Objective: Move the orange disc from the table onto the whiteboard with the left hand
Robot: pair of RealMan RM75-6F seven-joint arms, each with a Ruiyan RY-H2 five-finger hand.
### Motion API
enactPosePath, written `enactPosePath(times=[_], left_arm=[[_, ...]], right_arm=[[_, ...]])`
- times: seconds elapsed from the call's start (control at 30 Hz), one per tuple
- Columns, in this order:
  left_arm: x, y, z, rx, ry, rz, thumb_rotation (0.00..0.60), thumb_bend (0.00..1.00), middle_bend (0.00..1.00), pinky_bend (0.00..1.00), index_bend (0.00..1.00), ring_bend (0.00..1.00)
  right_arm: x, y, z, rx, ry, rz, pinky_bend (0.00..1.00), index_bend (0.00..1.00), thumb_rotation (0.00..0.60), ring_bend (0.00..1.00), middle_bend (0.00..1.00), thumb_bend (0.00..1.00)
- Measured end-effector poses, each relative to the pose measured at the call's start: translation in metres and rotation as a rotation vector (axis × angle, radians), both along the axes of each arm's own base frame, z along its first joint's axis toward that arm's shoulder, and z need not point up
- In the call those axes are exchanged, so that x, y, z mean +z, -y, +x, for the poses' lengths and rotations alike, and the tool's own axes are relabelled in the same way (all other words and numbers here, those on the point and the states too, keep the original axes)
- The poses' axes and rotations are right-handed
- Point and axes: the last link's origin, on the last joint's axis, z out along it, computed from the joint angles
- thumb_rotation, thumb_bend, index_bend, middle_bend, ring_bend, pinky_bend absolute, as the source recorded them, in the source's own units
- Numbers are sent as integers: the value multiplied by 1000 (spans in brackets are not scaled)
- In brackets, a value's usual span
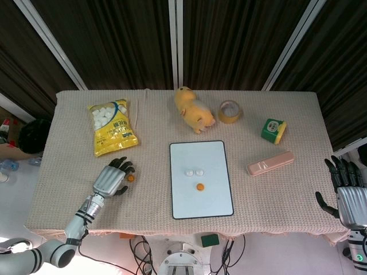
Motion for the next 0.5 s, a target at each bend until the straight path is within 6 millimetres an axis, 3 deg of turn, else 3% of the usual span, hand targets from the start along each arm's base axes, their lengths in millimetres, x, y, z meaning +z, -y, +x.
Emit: enactPosePath(times=[0.5], left_arm=[[-5,-7,0,5,7,-15,600,283,225,209,369,107]], right_arm=[[-3,4,-4,-15,-3,9,0,0,600,0,0,327]])
